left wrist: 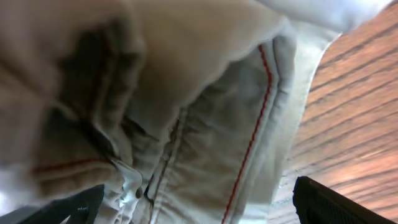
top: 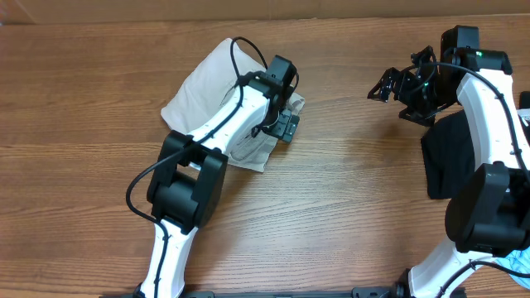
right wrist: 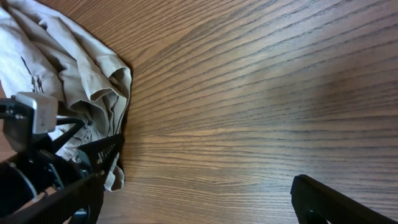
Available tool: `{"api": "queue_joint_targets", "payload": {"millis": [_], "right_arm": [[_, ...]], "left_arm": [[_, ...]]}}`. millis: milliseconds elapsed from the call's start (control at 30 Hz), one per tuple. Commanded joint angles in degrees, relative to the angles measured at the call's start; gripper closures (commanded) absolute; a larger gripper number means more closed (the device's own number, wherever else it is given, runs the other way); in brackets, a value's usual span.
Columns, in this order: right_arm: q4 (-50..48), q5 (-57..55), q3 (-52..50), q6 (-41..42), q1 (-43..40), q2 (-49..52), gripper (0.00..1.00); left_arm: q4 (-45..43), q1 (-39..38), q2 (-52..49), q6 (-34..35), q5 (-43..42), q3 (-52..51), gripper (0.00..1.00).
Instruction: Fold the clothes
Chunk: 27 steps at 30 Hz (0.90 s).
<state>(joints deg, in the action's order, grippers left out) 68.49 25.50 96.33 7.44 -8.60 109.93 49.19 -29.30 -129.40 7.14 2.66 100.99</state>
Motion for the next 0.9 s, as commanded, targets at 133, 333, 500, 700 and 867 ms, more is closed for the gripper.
{"api": "queue_joint_targets", "payload": {"millis": [133,333,500,700,867], "right_arm": [[-0.2,0.0,1.6,-0.4,-0.1,-1.9,0.0],[-0.3,-0.1,1.6,-0.3,-0.1,-1.9,0.01],[-0.4,0.0,1.6,-0.3,-0.1,-1.9,0.01],[-0.4,-0.1,1.6,-0.3,-0.1,-1.9,0.01],[-0.4,-0.1,1.6,-0.3,-0.1,-1.9,0.01]], "left_arm": [[-5.5,0.0,-0.6,0.1,2.5,-9.3,0.07],[-7.6,0.1,-0.6,0.2,4.0,-12.1,0.54],[-10.1,0.5,-0.6,0.2,5.5,-13.5,0.82],[-10.6,2.4,-0.6,3.7,11.9,-12.9,0.96],[-8.1,9.3,-0.6,5.5,12.3,-9.2,0.96]]}}
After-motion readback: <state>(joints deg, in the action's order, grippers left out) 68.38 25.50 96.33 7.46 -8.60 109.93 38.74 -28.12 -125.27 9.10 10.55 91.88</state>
